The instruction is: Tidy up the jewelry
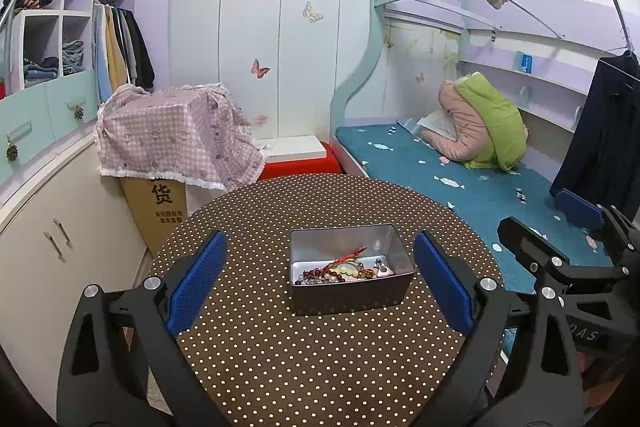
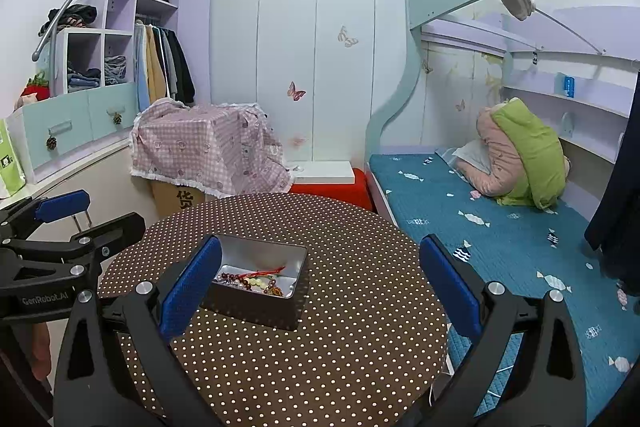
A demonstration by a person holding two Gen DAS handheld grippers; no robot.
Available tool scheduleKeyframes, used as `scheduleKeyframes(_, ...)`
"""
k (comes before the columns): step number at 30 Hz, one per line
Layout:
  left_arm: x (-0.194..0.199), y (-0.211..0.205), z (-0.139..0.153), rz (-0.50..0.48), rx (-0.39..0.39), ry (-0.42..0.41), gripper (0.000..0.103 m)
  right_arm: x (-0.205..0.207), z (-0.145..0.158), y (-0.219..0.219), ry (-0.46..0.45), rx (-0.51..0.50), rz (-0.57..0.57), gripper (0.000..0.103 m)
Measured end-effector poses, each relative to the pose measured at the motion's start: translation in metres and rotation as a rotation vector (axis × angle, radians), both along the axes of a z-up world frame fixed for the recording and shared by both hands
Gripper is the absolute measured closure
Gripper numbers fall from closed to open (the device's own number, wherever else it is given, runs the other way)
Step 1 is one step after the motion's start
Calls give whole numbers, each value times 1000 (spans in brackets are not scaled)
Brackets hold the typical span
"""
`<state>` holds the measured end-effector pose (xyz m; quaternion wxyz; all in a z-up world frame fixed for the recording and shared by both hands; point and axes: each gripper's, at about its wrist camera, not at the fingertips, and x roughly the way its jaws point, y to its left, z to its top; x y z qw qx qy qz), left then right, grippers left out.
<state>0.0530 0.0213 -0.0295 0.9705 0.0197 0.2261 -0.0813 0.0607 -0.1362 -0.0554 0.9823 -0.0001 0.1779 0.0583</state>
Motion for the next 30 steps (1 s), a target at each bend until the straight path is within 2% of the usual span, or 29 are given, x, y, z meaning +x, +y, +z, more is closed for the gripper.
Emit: scheduleKeyframes(30, 5, 6, -4, 17, 11, 17, 9, 2, -2, 6, 20, -4, 3, 8)
